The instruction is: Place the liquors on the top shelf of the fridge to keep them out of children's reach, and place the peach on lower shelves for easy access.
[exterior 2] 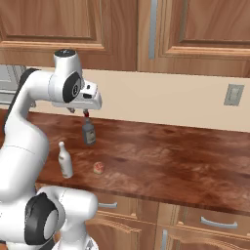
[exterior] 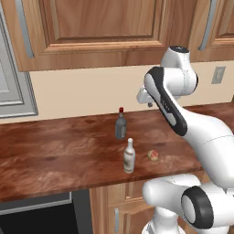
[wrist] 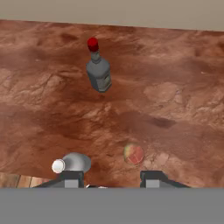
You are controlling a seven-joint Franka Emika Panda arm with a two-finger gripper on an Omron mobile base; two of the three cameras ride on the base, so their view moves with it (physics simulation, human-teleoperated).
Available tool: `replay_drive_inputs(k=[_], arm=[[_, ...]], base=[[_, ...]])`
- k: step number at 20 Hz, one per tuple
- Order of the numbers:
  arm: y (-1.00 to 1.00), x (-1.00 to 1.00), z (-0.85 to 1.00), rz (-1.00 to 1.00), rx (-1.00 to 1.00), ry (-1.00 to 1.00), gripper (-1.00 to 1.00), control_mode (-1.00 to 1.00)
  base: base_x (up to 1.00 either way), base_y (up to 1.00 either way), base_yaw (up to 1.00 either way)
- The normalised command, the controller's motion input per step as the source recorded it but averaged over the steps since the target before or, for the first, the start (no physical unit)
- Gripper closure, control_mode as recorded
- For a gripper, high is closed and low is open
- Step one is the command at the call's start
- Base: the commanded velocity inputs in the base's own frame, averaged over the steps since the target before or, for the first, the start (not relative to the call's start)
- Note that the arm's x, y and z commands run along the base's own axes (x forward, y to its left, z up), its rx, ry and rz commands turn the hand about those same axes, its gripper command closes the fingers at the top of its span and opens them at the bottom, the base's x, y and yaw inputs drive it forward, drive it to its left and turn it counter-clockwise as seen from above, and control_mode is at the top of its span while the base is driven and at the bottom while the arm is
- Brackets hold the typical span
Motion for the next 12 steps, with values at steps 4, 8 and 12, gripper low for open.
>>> replay_drive_inputs(k=[4,8,12], arm=[[0.00,-0.10,-0.06,0.00,0.00,-0.12,-1.00,-1.00],[0.13,-0.51,-0.16,-0.07,0.00,-0.20,-1.00,-1.00],[0.46,-0.66,-0.24,-0.19,0.00,-0.23,-1.00,-1.00]], base=[[0.00,0.00,0.00],[0.00,0.00,0.00],[0.00,0.00,0.00]])
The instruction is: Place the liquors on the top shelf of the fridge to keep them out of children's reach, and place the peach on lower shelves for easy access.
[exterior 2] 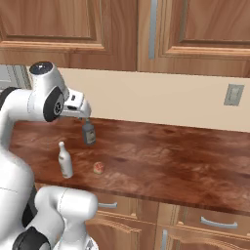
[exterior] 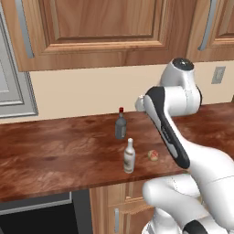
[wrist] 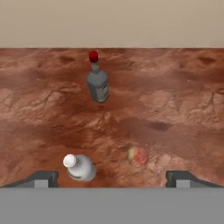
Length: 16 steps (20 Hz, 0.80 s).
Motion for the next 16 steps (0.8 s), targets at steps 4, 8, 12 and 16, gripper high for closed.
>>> replay_drive_inputs(k=[4,8,12,16], arm=[[0.62,-0.54,-0.13,-0.25,-0.01,-0.09,-1.00,-1.00],[0.65,-0.34,-0.09,-0.31,0.00,0.00,-1.00,-1.00],[0.60,-0.05,-0.24,-0.36,-0.02,0.00,-1.00,-1.00],[0.37,0.01,-0.38,-0.28,-0.07,0.00,-1.00,-1.00]], base=[[0.00,0.00,0.00],[0.00,0.00,0.00],[0.00,0.00,0.00],[0.00,0.00,0.00]])
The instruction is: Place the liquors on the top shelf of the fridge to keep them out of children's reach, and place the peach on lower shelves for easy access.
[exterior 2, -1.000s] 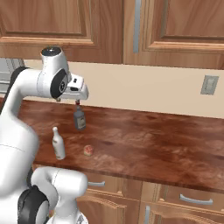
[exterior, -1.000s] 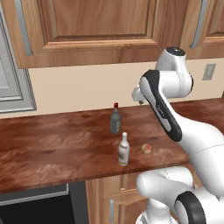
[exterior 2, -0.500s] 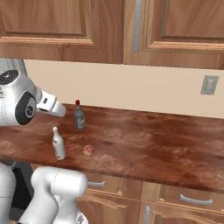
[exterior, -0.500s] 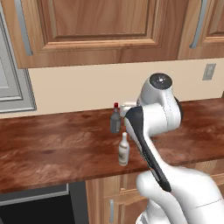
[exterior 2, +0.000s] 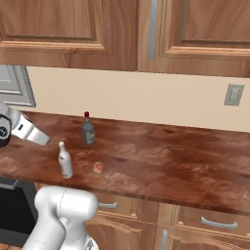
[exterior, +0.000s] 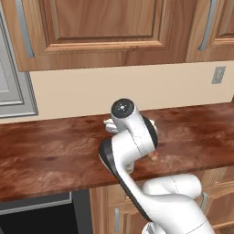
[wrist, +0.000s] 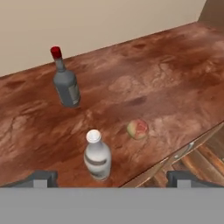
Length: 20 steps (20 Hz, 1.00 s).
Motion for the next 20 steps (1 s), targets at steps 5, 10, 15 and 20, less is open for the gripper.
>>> replay_drive_inputs(k=[5,10,15,20], arm=[[0.12,0.07,-0.37,-0.20,-0.14,0.00,-1.00,-1.00],[0.05,0.03,-0.38,-0.09,-0.21,0.00,-1.00,-1.00],[0.01,0.09,-0.50,-0.07,-0.24,0.00,-1.00,-1.00],[0.00,0.17,-0.31,-0.10,-0.18,-0.05,-1.00,-1.00]], base=[[0.00,0.00,0.00],[0.00,0.00,0.00],[0.00,0.00,0.00],[0.00,0.00,0.00]])
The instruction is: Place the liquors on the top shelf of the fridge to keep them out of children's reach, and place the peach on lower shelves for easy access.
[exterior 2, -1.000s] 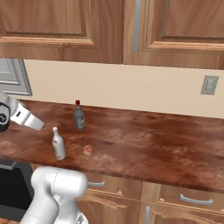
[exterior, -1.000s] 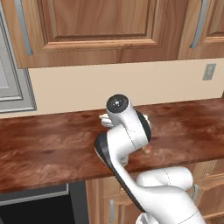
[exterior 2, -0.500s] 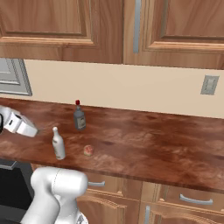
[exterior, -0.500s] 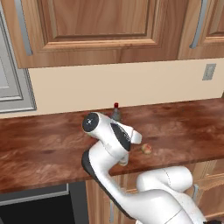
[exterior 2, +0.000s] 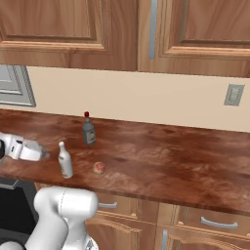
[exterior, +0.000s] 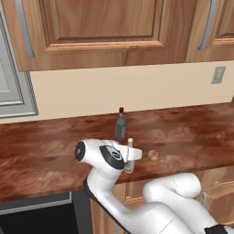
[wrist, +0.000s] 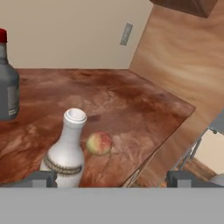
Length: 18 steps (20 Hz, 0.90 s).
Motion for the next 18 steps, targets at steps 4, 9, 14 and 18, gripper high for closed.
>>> replay_drive_inputs(k=[4,9,14,18], arm=[[0.00,0.21,-0.09,-0.10,-0.04,-0.15,-1.00,-1.00],[0.00,0.25,-0.01,-0.05,0.00,-0.16,-1.00,-1.00],[0.00,0.33,-0.11,-0.02,0.02,-0.09,-1.00,-1.00],[0.00,0.37,-0.28,-0.01,0.00,-0.01,-1.00,-1.00]], base=[[0.00,0.00,0.00],[0.00,0.00,0.00],[0.00,0.00,0.00],[0.00,0.00,0.00]])
